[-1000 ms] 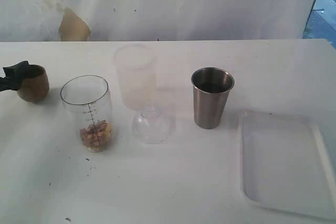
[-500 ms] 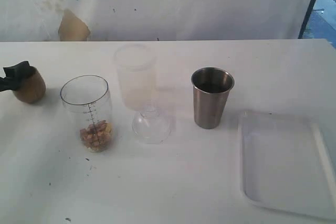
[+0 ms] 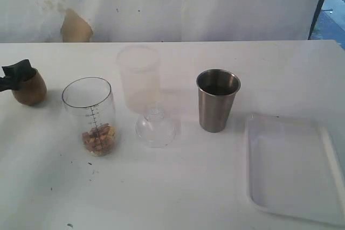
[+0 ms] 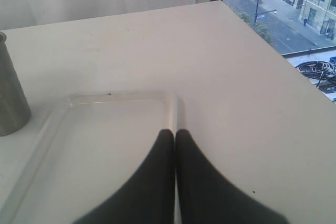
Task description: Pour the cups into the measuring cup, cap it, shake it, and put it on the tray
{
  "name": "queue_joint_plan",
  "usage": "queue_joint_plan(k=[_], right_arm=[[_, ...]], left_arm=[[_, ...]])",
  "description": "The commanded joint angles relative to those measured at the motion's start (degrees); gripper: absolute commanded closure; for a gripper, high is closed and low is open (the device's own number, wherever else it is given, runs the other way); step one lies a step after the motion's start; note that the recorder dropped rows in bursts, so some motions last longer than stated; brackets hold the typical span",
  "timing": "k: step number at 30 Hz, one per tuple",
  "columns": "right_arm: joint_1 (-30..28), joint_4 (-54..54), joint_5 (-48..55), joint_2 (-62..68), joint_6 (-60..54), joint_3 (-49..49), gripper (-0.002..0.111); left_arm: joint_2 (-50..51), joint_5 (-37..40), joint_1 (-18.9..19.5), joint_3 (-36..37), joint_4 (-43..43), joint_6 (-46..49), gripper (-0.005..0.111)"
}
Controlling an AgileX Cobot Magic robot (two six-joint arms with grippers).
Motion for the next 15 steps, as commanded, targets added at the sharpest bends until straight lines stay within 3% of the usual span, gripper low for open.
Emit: queue_joint_plan(k=[1, 5, 7, 11, 12, 15], right_arm=[[-0.3, -0.2, -0.2, -0.3, -0.1, 0.0, 0.108], [-0.3, -0.2, -0.2, -0.3, -0.1, 0.0, 0.108], [-0.3, -0.2, -0.2, -0.3, -0.1, 0.0, 0.108], [-0.3, -0.2, -0.2, -0.3, -0.1, 0.0, 0.108], [-0.3, -0.2, -0.2, -0.3, -0.1, 0.0, 0.108], [-0.3, -0.2, -0.2, -0.3, -0.1, 0.0, 0.108]], left_arm=[[-2.6, -3.6, 0.0, -0.3, -0.8, -6.4, 0.002], [-7.7, -3.3, 0.0, -0.3, 3.0, -10.3, 0.017], [-10.4, -2.2, 0.0, -0.3, 6.3, -14.1, 0.038], [-17.2, -2.9, 0.0, -0.1, 15.4, -27.9, 0.098], [-19.1, -3.6, 0.0, -0.1, 18.0, -29.4, 0.106], [-24.5, -3.6, 0.0, -0.1, 23.6, -34.7, 0.107]])
